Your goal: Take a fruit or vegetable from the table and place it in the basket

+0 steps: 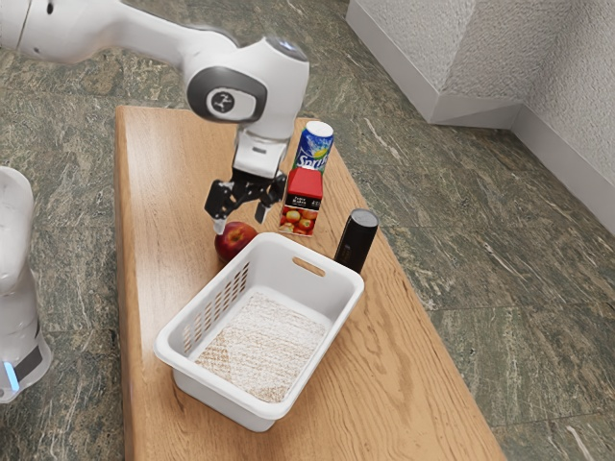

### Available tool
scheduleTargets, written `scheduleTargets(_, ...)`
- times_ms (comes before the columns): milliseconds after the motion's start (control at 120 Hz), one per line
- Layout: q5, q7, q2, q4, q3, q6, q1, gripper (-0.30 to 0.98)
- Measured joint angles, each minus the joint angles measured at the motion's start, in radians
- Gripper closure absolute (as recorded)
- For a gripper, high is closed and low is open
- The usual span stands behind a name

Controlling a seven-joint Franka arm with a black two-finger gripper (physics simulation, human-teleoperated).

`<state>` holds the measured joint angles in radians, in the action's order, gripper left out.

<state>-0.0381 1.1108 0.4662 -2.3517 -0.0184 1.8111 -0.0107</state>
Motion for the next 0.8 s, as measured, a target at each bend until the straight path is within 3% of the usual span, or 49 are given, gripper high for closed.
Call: scheduleTargets(800,0.004,-0.014,-0.058,-0.012,0.009,0.07,0.023,0.0)
